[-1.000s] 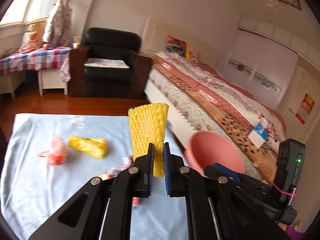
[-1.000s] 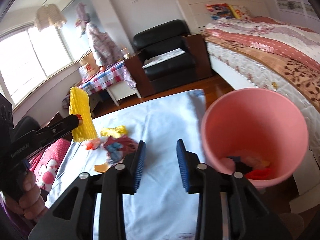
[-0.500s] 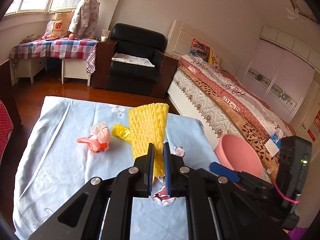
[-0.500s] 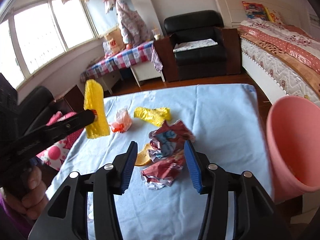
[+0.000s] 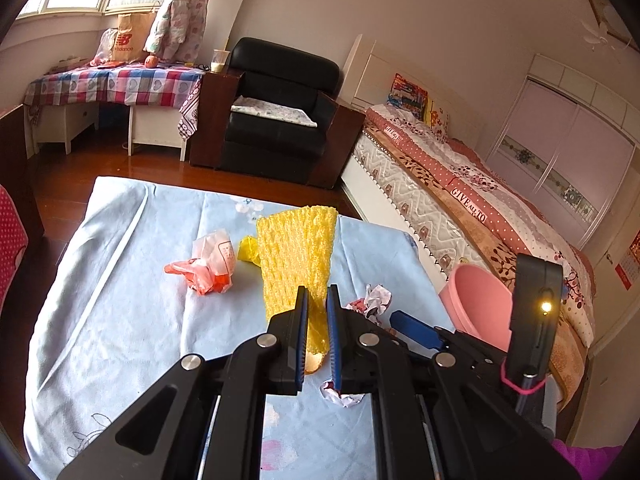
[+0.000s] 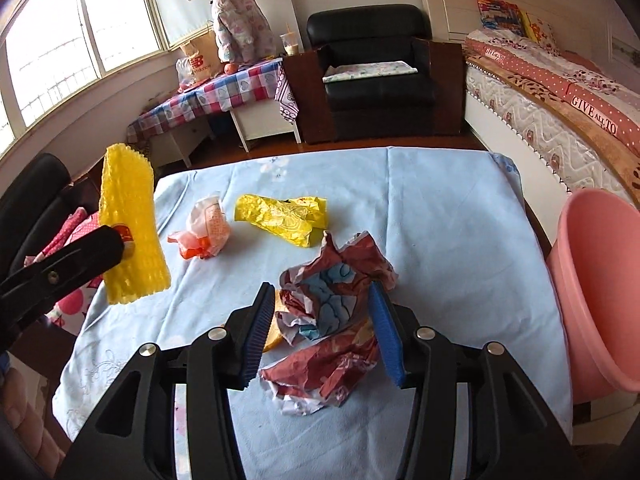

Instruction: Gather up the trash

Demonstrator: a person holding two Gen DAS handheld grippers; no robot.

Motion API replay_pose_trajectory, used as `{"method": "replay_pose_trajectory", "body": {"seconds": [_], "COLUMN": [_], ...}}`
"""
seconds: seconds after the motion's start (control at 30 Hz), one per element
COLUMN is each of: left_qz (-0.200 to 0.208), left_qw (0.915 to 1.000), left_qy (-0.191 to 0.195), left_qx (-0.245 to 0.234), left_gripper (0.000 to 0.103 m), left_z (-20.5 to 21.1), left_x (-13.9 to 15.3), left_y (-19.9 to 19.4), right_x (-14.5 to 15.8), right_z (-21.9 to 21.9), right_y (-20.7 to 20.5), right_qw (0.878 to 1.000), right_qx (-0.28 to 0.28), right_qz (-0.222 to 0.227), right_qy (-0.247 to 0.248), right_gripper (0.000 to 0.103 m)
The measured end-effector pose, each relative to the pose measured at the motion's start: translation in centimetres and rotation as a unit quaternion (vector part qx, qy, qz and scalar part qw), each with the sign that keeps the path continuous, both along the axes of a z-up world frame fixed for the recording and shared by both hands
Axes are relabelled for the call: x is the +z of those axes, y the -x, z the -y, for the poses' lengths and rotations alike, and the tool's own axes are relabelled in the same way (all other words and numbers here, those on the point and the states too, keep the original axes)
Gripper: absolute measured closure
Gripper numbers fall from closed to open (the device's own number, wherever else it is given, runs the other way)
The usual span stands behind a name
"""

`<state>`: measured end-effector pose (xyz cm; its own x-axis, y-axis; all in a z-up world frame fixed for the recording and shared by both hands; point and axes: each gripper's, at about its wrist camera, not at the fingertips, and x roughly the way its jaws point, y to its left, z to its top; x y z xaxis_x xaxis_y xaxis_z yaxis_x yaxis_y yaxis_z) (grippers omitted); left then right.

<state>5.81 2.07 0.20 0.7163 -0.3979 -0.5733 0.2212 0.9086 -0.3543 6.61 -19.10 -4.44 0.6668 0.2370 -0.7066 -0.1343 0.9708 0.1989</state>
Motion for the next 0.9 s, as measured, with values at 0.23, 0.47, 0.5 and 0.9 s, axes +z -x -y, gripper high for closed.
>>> {"method": "replay_pose_trajectory", "body": {"seconds": [0.23,0.47,0.5,0.9], "left_qz": [-0.002,-0.002,-0.002,0.020], "left_qw": [0.9999,0.9997,0.9997,0.9987], "left_qy": [-0.010,-0.022,-0.023,-0.043], "left_qx": [0.002,0.006,0.006,-0.018], "left_gripper": [0.095,0.095,0.095,0.095], "left_z": [0.7,1.9,2.0,7.1], "left_x": [-0.1,0.1,0.1,1.7], "left_y": [-0.4,-0.7,-0.7,-0.7], "right_x": [-0.4,2.1,2.5,5.8], "right_z": [0.3,1.6,1.8,7.7], "right_y": [-0.3,1.4,1.7,4.8], "right_qw": [1.000,0.998,0.998,0.992], "right_qx": [0.007,0.017,0.016,-0.042], "right_qz": [0.003,0.044,0.050,0.104], "right_qy": [-0.002,-0.042,-0.047,-0.063], "right_gripper": [0.095,0.099,0.099,0.099]}}
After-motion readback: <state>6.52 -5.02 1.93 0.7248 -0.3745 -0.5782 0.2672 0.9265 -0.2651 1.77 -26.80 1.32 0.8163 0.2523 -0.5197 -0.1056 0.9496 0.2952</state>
